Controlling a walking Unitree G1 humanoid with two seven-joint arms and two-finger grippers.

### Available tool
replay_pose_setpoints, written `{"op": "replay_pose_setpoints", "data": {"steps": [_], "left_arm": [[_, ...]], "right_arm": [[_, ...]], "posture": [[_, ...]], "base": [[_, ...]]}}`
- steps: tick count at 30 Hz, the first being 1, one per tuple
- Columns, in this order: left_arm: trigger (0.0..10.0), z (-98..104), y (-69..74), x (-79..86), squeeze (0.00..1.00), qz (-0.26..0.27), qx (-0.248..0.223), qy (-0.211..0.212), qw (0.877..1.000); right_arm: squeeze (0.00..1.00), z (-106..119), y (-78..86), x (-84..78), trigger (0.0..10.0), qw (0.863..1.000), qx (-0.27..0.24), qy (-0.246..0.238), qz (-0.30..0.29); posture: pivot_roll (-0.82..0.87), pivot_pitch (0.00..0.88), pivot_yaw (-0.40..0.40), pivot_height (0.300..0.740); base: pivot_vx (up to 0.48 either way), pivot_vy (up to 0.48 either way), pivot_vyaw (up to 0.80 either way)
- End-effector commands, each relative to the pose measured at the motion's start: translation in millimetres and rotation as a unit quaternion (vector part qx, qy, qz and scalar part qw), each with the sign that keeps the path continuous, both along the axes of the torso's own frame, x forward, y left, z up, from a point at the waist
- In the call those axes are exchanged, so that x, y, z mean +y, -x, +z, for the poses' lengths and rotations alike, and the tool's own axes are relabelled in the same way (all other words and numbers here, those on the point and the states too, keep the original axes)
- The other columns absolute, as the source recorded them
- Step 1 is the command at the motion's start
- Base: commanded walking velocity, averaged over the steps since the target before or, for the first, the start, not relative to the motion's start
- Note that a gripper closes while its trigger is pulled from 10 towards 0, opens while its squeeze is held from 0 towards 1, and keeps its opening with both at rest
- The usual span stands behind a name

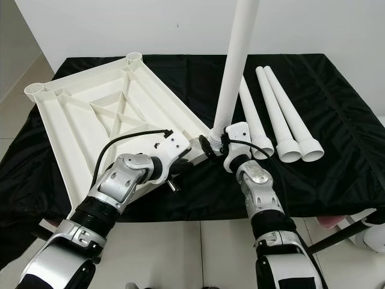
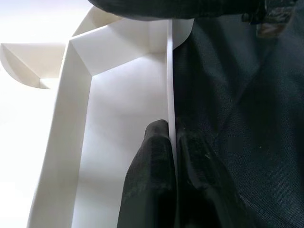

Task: Building children table

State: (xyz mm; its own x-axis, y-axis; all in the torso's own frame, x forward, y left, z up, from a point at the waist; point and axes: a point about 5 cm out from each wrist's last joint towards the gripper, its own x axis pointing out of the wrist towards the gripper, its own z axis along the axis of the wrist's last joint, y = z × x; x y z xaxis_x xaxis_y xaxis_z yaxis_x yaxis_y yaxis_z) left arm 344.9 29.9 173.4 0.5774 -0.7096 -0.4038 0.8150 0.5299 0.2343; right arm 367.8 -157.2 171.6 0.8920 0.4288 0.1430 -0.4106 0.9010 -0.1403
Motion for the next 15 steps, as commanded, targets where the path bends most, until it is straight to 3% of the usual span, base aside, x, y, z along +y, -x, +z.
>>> {"op": "replay_pose_setpoints", "data": {"steps": [1, 15], "left_arm": [[10.0, -1.4, -6.0, 8.5, 0.00, 0.067, -0.028, -0.012, 0.997], [10.0, -1.5, -6.4, 7.3, 0.00, 0.064, -0.029, -0.013, 0.997]], "right_arm": [[0.00, 2.3, -0.8, 2.3, 10.0, 1.000, -0.008, 0.001, 0.009], [0.00, 13.7, -2.7, -2.3, 10.0, 0.999, -0.033, 0.005, 0.016]], "posture": [[-0.12, 0.130, 0.070, 0.740], [-0.12, 0.123, 0.075, 0.740]], "base": [[0.000, 0.000, 0.00], [0.000, 0.000, 0.00]]}}
